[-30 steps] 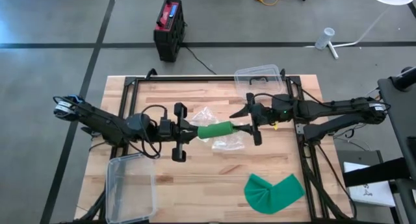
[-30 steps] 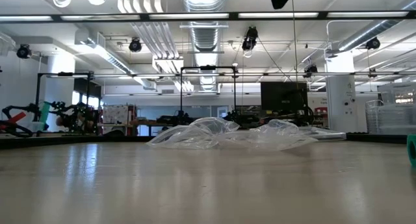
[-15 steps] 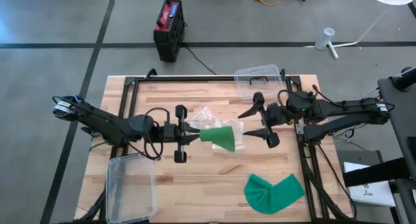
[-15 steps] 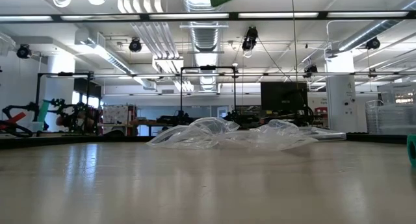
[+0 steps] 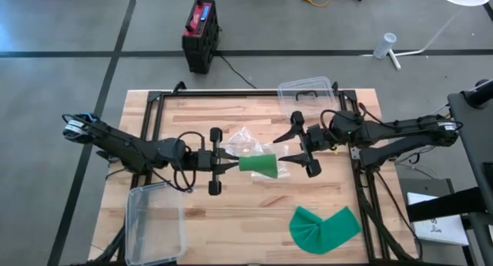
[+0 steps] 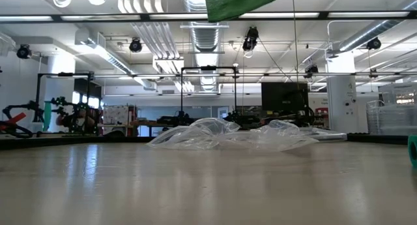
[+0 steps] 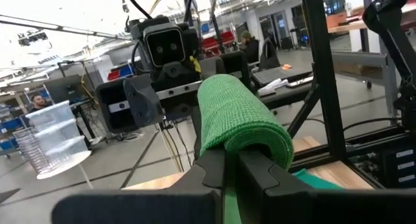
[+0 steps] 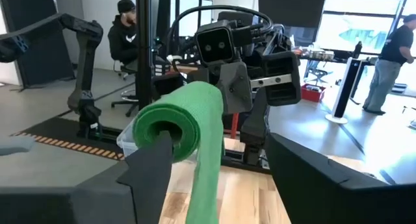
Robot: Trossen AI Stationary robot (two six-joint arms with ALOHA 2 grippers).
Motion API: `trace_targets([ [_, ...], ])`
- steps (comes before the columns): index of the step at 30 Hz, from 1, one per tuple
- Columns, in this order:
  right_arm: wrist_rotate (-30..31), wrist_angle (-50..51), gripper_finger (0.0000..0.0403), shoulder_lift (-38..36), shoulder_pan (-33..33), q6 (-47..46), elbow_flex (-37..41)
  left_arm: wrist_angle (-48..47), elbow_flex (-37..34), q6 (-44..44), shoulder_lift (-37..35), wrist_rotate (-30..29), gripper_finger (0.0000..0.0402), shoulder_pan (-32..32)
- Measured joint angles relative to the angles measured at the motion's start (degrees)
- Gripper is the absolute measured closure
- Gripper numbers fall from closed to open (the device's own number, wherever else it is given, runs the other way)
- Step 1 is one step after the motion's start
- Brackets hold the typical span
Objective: Roll bandage
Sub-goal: Roll the green bandage
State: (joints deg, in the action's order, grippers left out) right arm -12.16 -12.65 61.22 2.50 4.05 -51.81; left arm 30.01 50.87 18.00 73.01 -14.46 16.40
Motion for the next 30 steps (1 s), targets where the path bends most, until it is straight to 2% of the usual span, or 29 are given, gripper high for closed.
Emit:
trace_targets([
  [12, -0.3, -3.1, 0.0195, 2.9, 0.3, -0.1, -0.1, -0.2, 0.0, -0.4, 0.0, -0.1, 0.0397, 0.0],
  [21, -0.3, -3.3, 0.0204, 3.4, 0.9, 0.9, -0.1, -0.1, 0.0, -0.5, 0.0, -3.7, 0.0397, 0.0],
  [30, 0.4, -5.8, 0.0241, 4.6, 0.9, 1.0, -0.1, 0.5, 0.0, -1.6, 0.7, -4.6, 0.0397, 0.0],
])
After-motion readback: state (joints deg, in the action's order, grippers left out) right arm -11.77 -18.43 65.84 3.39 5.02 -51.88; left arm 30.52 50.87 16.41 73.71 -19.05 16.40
